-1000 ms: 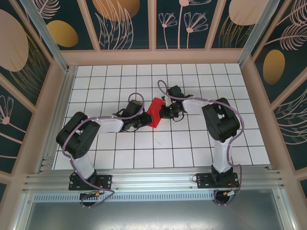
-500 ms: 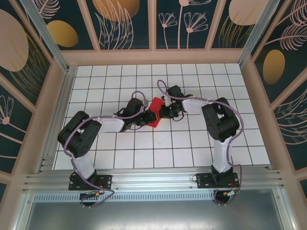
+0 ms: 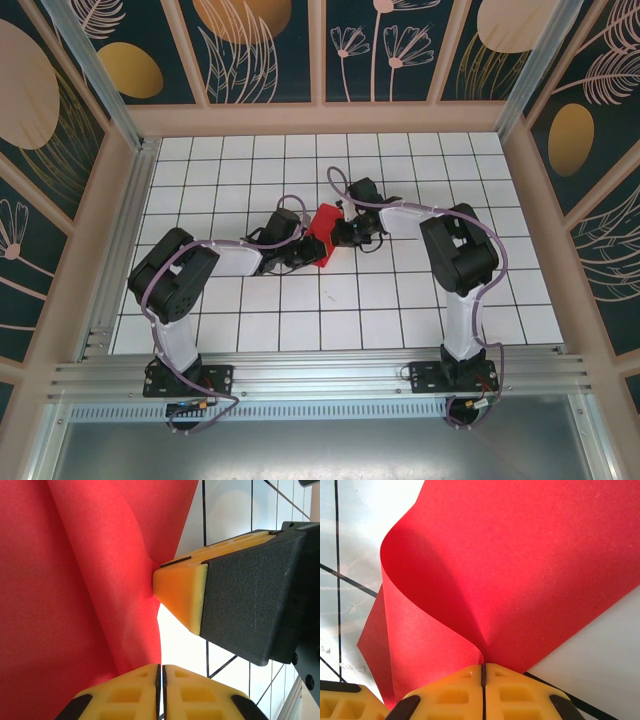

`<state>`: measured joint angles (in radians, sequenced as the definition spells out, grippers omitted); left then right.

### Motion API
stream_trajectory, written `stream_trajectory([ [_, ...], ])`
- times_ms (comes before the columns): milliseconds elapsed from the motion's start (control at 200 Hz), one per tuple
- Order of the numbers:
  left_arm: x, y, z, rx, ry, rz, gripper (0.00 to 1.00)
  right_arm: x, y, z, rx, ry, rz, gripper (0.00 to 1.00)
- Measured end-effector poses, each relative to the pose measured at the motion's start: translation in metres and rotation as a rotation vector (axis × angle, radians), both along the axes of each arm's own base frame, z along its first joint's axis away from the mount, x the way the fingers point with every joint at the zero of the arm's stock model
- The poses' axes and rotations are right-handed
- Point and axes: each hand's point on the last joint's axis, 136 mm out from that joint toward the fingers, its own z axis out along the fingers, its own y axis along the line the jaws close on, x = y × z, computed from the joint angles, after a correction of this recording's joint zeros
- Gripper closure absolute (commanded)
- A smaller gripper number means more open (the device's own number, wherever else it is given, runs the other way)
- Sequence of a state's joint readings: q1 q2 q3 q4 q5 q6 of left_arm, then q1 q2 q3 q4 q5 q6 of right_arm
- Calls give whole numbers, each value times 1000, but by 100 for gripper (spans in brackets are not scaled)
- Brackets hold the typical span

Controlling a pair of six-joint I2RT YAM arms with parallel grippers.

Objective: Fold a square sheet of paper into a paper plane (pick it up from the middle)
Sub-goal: Fold the triangle a second time at the center of the table.

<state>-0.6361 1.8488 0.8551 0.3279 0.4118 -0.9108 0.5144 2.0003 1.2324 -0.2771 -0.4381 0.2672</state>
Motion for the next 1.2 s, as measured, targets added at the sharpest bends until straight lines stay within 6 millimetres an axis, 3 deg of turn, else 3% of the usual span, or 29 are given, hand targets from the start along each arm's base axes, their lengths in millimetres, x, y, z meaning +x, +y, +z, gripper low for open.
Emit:
stream_trajectory([
  [1201, -5, 6, -20, 71, 53, 12, 89, 2, 4, 0, -2, 3, 4, 89],
])
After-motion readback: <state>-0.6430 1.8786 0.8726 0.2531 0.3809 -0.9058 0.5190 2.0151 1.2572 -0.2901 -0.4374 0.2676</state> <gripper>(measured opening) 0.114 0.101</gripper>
